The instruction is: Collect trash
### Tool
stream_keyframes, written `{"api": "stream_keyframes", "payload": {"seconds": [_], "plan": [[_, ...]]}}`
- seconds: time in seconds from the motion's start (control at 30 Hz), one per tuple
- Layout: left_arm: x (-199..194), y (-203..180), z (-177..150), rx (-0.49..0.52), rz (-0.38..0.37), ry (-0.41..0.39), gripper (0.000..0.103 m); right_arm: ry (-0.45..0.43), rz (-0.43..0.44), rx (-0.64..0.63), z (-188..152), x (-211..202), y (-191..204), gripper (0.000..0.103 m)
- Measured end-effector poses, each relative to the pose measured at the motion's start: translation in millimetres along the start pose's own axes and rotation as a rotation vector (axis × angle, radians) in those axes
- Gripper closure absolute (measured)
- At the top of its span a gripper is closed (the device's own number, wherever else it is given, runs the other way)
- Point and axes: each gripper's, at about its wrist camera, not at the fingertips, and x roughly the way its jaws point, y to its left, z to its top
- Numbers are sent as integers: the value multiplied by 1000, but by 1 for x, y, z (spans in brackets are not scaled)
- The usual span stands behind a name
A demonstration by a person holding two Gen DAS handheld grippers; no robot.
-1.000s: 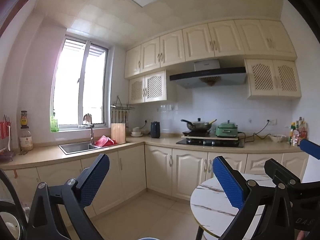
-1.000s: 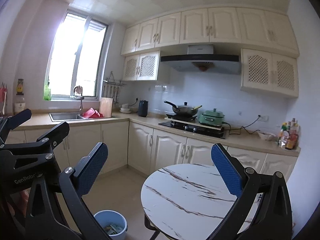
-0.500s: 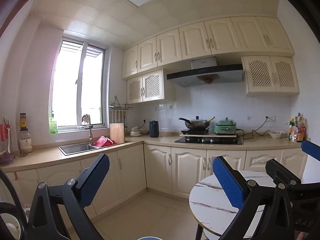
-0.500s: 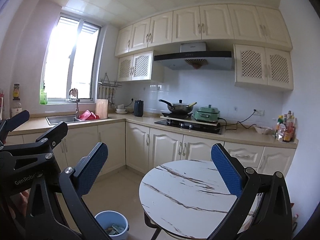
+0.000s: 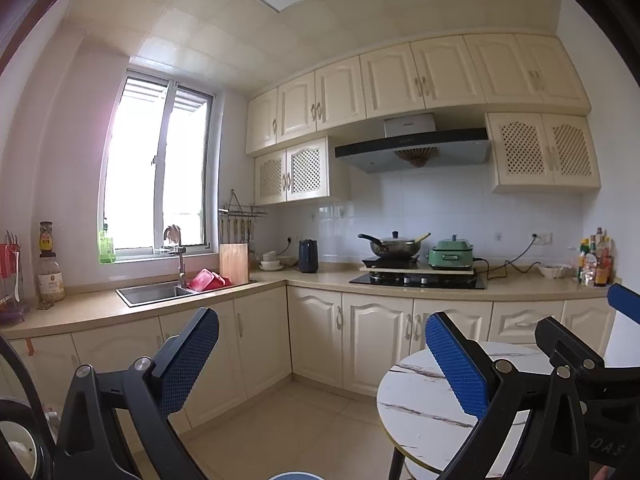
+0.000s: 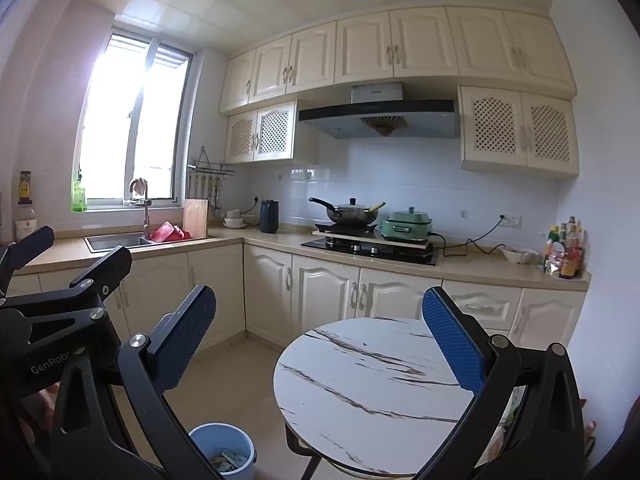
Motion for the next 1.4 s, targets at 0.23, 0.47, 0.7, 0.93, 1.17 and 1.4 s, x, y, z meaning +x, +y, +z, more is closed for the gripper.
{"api": "stream_keyframes", "payload": {"seconds": [0.23, 0.47, 0.7, 0.93, 1.17, 1.4], "plan": [[10, 4, 10, 3, -2, 8, 1, 2, -4, 0, 0, 2, 0, 0], [17, 6, 17, 6, -2, 6, 1, 5, 3, 3, 0, 1, 1, 0], [23, 9, 19, 8, -4, 1, 1, 9, 5, 4, 1, 2, 1, 0], [31, 13, 25, 17, -1, -3, 1, 8, 8, 6, 2, 2, -1, 0], [38, 20, 27, 21, -1, -2, 1, 11, 10, 6, 2, 2, -1, 0], [38, 26, 23, 24, -3, -3, 1, 13, 12, 7, 3, 2, -2, 0]]}}
